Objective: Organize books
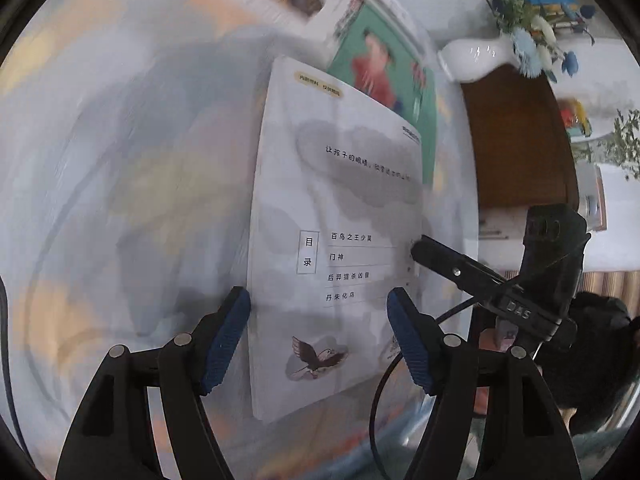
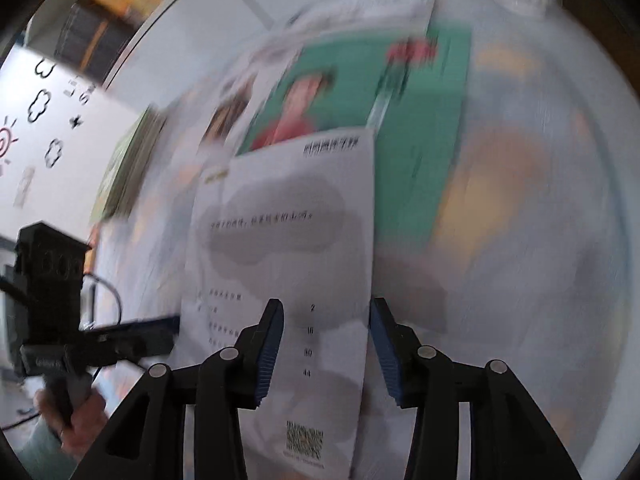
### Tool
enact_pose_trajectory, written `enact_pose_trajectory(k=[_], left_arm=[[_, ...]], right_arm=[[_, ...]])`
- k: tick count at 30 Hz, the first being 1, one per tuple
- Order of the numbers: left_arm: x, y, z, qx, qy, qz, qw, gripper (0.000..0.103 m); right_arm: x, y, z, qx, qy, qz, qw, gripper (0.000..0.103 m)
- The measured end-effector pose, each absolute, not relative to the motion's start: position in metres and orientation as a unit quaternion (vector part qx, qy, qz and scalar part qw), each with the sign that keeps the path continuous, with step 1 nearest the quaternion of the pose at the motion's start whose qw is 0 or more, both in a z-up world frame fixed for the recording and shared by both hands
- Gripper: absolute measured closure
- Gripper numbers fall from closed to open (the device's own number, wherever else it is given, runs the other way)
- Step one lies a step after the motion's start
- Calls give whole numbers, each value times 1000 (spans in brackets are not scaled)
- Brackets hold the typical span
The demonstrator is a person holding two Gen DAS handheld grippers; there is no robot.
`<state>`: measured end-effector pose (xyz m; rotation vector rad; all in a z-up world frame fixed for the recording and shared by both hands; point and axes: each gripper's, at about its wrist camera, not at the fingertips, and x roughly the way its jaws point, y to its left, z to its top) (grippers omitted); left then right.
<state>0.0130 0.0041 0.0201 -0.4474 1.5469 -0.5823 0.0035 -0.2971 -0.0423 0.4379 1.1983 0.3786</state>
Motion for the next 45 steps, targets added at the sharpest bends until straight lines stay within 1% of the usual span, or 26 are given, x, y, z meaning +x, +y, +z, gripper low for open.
enact_pose_trajectory(k=[2, 4, 8, 9, 10, 11, 12, 15, 17, 20, 21, 24, 27, 30, 33, 35, 38, 42, 43, 44, 45], left_arm=[[-7, 13, 19, -205, 691, -261, 642, 35], [-21, 23, 19, -216, 685, -242, 652, 35], [-29, 27, 17, -242, 671, -240, 658, 35], [-29, 26, 15, -243, 671, -241, 658, 34], [-28, 24, 14, -238, 670, -241, 661, 34], [-28, 22, 16, -234, 665, -242, 666, 33], [-28, 21, 16, -232, 665, -242, 668, 32], [-31, 18, 18, -222, 658, -243, 677, 30], [-34, 21, 18, -230, 651, -245, 680, 30], [-37, 36, 18, -263, 648, -244, 671, 30], [-39, 42, 21, -270, 646, -246, 671, 31], [-49, 74, 40, -301, 610, -239, 693, 31], [-62, 132, 62, -345, 565, -204, 721, 31], [-79, 196, 84, -362, 525, -129, 759, 31], [-93, 243, 99, -349, 505, -55, 788, 31], [-99, 255, 102, -317, 511, -23, 798, 31], [-93, 245, 90, -277, 538, -24, 796, 31], [-81, 215, 62, -223, 574, -22, 788, 32], [-80, 209, 54, -215, 581, -22, 785, 38], [-78, 208, 46, -207, 591, -23, 779, 44], [-75, 203, 37, -193, 608, -20, 770, 56]], right_arm=[[-15, -291, -47, 206, 570, 205, 769, 55], [-24, -294, -49, 212, 576, 215, 760, 56], [-17, -306, -60, 267, 568, 201, 752, 55], [-14, -303, -61, 269, 565, 207, 753, 52], [-12, -301, -61, 271, 561, 216, 751, 40], [-10, -298, -61, 283, 557, 225, 747, 35], [-11, -298, -61, 299, 555, 226, 743, 34], [-12, -295, -57, 303, 552, 226, 744, 34], [-16, -299, -48, 325, 541, 241, 737, 34], [-21, -306, -17, 393, 490, 318, 710, 39], [-19, -301, -9, 406, 480, 339, 700, 39], [-12, -264, 30, 371, 469, 376, 708, 38], [-4, -215, 58, 357, 452, 428, 697, 38], [7, -158, 65, 348, 460, 470, 668, 39], [9, -107, 57, 304, 498, 476, 658, 39], [2, -89, 48, 280, 510, 475, 660, 37], [-2, -74, 26, 228, 540, 435, 684, 35], [-10, -55, -7, 77, 582, 324, 742, 35], [-12, -51, -13, 57, 583, 310, 749, 36], [-16, -48, -18, 37, 577, 297, 760, 42], [-20, -47, -22, 25, 572, 287, 768, 48]])
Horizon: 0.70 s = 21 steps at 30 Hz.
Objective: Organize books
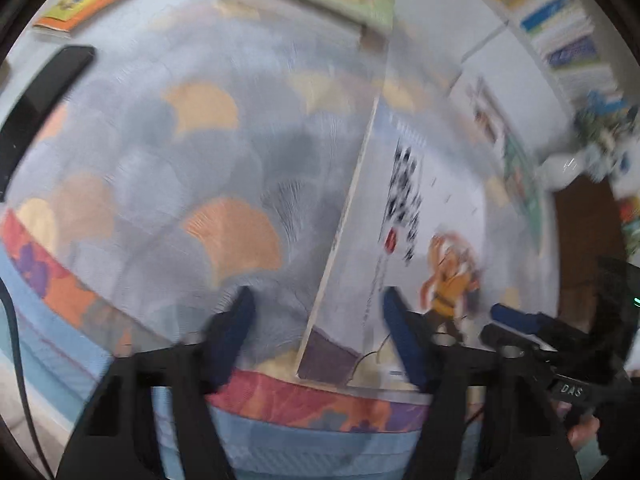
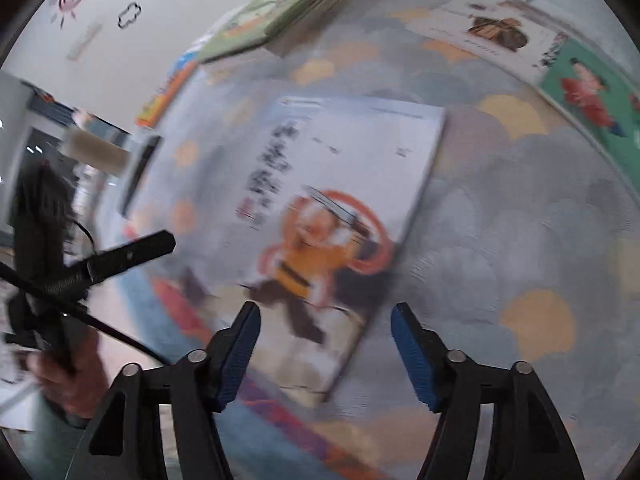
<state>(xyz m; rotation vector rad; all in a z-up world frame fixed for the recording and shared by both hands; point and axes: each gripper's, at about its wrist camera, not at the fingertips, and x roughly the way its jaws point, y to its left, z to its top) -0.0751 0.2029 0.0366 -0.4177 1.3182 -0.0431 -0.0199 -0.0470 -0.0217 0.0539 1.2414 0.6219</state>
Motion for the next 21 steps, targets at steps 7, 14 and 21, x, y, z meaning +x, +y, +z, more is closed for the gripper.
enact_pose_trajectory(k=[7, 14, 21], left_arm=[[-83, 191, 37, -248, 607, -100, 749, 57], [-106, 217, 39, -439, 524, -166, 711, 54], [-96, 152, 25, -302, 584, -121, 744, 82]], right_arm=[[-41, -60, -38, 13, 569, 288, 770, 63], [-25, -93, -51, 122, 587, 311, 738, 60], [-11, -114, -62, 203, 599, 328, 702, 60]])
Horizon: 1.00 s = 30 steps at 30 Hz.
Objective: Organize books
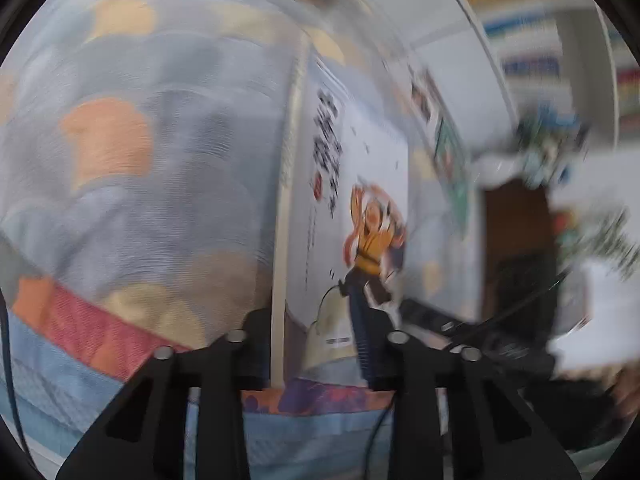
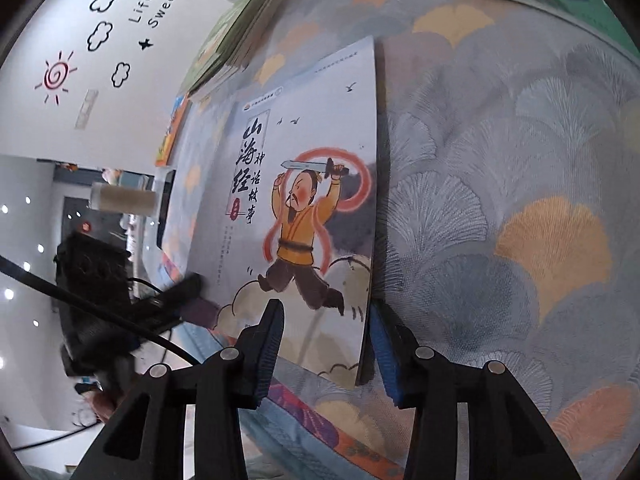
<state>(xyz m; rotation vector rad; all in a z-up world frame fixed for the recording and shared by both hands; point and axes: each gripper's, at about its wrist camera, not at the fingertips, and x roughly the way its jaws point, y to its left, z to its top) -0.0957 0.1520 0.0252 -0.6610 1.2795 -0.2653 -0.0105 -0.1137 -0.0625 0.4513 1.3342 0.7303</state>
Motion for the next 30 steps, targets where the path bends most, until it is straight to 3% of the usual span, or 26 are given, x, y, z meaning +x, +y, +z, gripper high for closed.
enact_pose_trajectory(k=[3, 10, 13, 24, 25, 28, 30], left_arm=[[-91, 134, 26, -280, 588, -125, 749, 85], [-81, 159, 31, -449, 536, -177, 693, 85], [-71, 155, 31, -443, 545, -172, 691, 87], [-64, 160, 22, -553, 534, -230, 597, 87], [-62, 160, 20, -559, 535, -234, 589, 87], [-60, 169, 13, -583, 532, -231, 568, 86], [-56, 177, 12, -585, 534, -223, 569, 86]], right_arm=[[-11, -133, -63, 212, 602, 333, 694, 60], [-9, -187, -72, 296, 615, 351, 641, 60], [-5, -205, -77, 333, 611, 351, 627, 37], [8, -217, -91, 424, 582, 369, 587, 36], [10, -212, -90, 432, 576, 373, 585, 36], [20, -197, -87, 429, 575, 379, 584, 55], [21, -190, -86, 412, 581, 371, 596, 61]])
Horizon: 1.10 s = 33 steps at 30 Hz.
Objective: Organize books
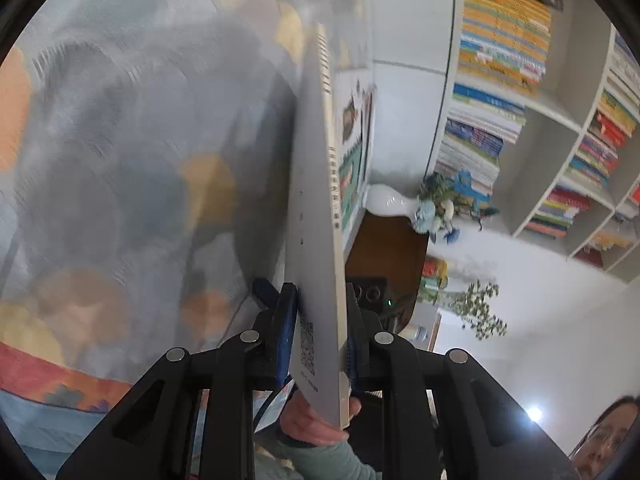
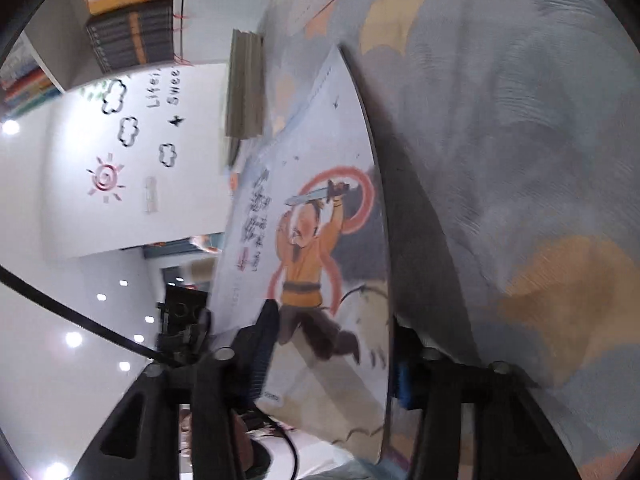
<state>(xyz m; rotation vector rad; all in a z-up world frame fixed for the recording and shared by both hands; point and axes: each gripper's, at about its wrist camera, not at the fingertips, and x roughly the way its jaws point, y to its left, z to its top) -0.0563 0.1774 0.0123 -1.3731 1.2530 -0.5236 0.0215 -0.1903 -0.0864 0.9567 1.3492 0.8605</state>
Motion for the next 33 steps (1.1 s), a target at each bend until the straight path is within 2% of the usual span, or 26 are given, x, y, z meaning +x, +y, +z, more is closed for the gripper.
enact_pose_trajectory(k=[4, 10, 12, 19, 25, 28, 33], left_arm=[[-48, 184, 26, -509, 572, -208, 609, 86], [-28, 162, 72, -311, 603, -218, 701, 86], [-23, 160, 86, -284, 595, -238, 713, 86], [10, 189, 137, -274, 550, -299, 730, 84], [57, 239, 169, -278, 501, -309, 760, 83], [88, 267, 165, -276, 492, -283, 776, 83], [135, 304, 132, -292, 506, -234, 777, 82]], right_arm=[[9, -178, -71, 377, 573, 365, 630, 68], [-13, -132, -15, 165, 550, 334, 747, 68], [-20, -119, -2, 122, 541, 329, 764, 68], [-30, -97, 59, 113, 487, 317, 806, 68], [6, -51, 105, 114, 436, 319, 834, 67], [43, -19, 113, 122, 425, 320, 838, 66], [108, 37, 91, 132, 464, 337, 809, 66]])
